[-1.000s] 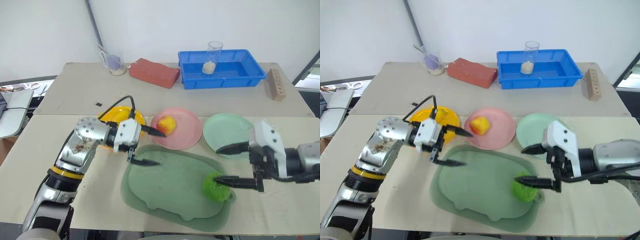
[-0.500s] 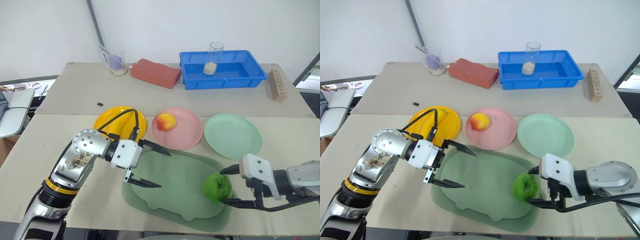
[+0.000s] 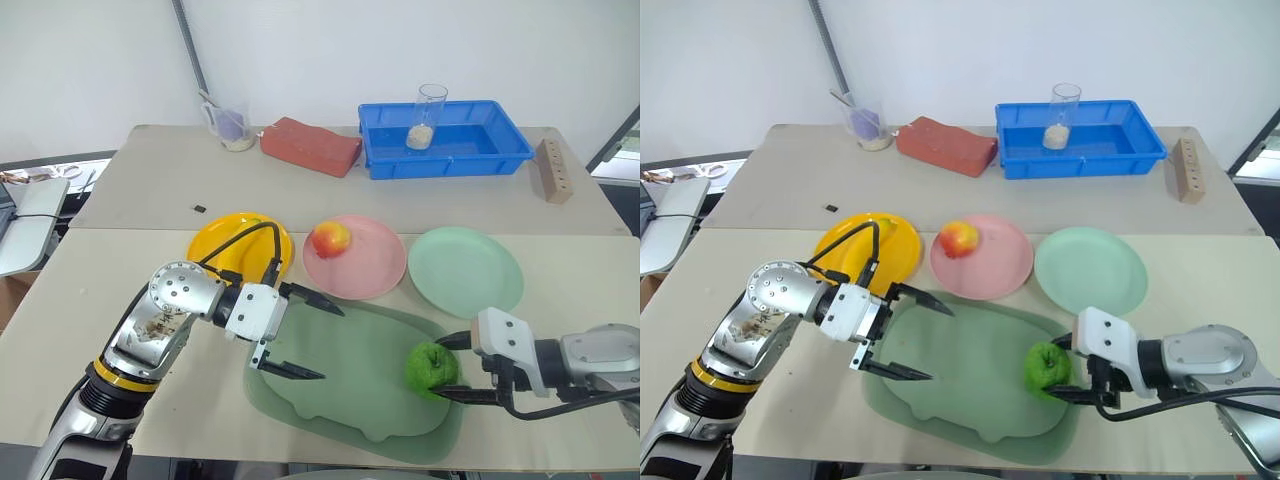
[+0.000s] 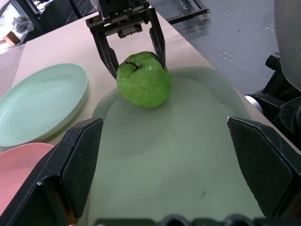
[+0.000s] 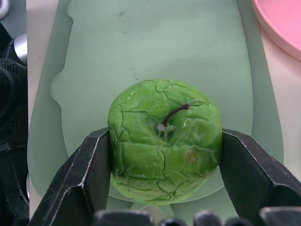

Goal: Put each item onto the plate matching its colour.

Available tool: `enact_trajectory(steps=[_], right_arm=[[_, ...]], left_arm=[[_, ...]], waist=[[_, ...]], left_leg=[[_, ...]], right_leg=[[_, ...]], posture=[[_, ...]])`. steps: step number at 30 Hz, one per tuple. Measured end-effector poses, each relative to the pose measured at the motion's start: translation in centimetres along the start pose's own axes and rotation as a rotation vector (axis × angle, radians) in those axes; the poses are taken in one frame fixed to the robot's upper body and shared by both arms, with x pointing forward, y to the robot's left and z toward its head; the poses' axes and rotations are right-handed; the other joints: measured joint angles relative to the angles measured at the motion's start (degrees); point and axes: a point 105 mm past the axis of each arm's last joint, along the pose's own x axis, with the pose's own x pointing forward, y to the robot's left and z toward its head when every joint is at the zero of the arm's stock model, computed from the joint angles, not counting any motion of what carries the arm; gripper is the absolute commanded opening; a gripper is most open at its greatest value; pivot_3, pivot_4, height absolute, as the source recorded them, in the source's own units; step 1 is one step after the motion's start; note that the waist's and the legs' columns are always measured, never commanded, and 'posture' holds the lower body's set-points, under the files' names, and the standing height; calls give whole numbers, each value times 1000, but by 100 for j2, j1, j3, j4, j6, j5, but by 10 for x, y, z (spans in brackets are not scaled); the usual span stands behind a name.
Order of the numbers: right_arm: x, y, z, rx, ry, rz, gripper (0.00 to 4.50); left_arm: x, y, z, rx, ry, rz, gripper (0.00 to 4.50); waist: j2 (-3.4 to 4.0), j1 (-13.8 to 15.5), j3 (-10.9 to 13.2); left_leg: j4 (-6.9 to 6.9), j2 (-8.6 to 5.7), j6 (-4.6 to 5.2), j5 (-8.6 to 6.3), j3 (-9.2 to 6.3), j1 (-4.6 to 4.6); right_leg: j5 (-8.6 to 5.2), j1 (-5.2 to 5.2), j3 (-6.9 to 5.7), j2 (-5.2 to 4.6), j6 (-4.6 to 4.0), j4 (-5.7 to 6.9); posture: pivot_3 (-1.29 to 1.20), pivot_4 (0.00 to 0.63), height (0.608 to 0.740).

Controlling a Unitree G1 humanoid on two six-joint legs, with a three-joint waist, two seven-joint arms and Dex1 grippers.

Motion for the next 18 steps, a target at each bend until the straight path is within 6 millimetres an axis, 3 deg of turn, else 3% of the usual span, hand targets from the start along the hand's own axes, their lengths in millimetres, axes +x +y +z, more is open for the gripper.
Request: enact_trajectory(steps=[4,8,13,14,18], right_arm=[[-6,-7,8,19,-27,-19,2939],[-23,-31,27,62,-100,-115,2932],[-45,-77,35,126,-173,-328,2932],[-51,-93,35,142,-195,-416,2932],[-69,-142,7,262,-167,-701,2932]], left_arm=[[-2,8,1,3,4,31,4500],[-11,36,0,-37,7,140,4500],[-12,68,3,-124,-22,291,4500],[-10,73,1,-152,-36,323,4500],[0,85,4,-195,-83,384,4500]], waist=[[0,0,0],[-2,2,1],[-1,0,0],[-1,-4,0],[1,5,-1]], left_leg=[[1,-1,0,0,0,0],[3,-4,0,0,-2,0],[2,-6,3,0,-2,-4],[3,-6,3,0,-3,-3],[4,-11,3,1,-3,-9]], right_leg=[[2,0,0,0,-3,1],[4,2,0,0,-4,2],[11,3,0,0,-14,4],[11,3,1,0,-14,8],[12,5,4,0,-13,25]], posture=[[0,150,740],[0,150,740],[0,150,740],[0,150,740],[0,150,740]])
